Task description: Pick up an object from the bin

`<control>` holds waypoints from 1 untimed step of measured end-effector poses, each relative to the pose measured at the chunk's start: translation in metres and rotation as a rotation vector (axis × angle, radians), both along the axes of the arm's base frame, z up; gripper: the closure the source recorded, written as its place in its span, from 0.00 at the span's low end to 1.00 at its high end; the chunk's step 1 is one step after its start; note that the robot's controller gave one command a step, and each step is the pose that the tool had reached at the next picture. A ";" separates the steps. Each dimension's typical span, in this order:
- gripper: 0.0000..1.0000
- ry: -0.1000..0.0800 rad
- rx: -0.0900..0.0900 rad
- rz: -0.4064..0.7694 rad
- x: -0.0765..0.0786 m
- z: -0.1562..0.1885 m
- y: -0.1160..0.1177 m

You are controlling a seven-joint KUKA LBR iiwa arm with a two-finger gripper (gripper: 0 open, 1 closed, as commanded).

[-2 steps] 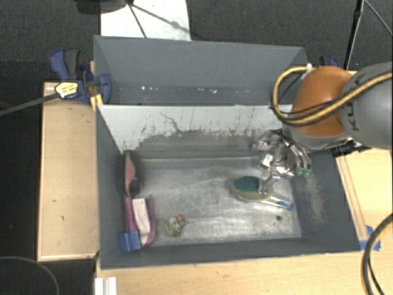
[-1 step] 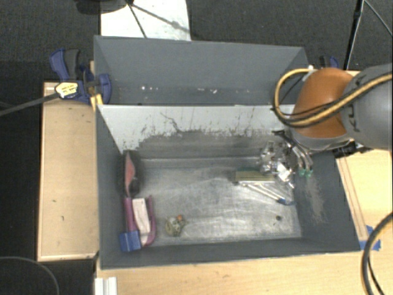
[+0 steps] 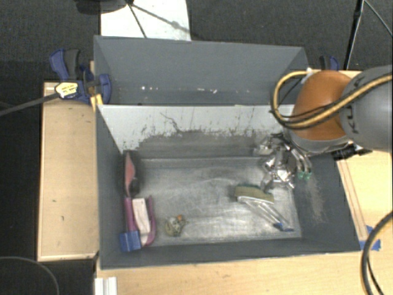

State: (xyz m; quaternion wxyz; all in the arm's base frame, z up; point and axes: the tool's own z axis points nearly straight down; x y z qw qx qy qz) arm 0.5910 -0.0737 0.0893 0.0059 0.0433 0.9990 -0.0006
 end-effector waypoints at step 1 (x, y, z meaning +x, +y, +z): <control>0.00 -0.050 -0.010 0.175 -0.100 0.022 0.023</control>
Offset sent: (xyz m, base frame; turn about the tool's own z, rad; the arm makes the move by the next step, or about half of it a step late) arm -0.1147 0.0244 0.0126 -0.1782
